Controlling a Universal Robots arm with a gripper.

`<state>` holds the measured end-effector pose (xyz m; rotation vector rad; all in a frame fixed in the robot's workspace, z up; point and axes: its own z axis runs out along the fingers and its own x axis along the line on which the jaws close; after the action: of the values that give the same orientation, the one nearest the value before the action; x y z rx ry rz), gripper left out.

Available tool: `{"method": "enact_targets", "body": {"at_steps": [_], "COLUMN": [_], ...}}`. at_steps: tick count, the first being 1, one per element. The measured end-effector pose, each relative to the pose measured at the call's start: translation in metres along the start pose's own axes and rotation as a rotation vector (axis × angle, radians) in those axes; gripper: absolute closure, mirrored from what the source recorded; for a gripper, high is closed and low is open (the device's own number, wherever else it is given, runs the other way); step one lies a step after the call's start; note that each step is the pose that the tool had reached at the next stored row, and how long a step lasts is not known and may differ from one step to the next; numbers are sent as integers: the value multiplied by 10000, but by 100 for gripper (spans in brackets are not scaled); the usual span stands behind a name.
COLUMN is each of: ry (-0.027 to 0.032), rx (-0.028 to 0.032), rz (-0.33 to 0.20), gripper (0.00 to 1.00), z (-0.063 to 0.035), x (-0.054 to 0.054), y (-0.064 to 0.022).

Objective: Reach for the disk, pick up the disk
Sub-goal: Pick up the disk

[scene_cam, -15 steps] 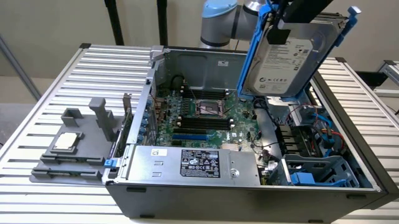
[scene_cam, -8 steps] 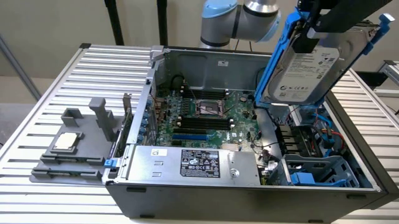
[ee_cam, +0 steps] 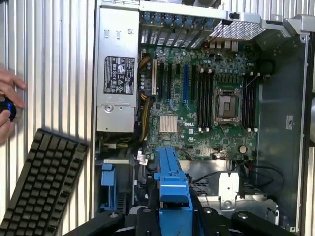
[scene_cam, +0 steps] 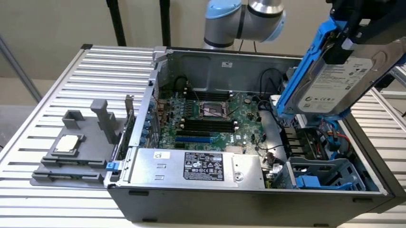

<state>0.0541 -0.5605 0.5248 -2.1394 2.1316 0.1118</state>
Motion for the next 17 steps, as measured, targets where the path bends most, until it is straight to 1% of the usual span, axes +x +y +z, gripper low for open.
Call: {"method": "enact_targets", "body": {"at_steps": [3, 10, 17], "ry": [1, 1, 1], "rx": [0, 0, 0], "rz": [1, 1, 1], "gripper": [67, 67, 67], "z": [-8, -28, -43], "x": [76, 252, 432], "y": [-67, -160, -281]}}
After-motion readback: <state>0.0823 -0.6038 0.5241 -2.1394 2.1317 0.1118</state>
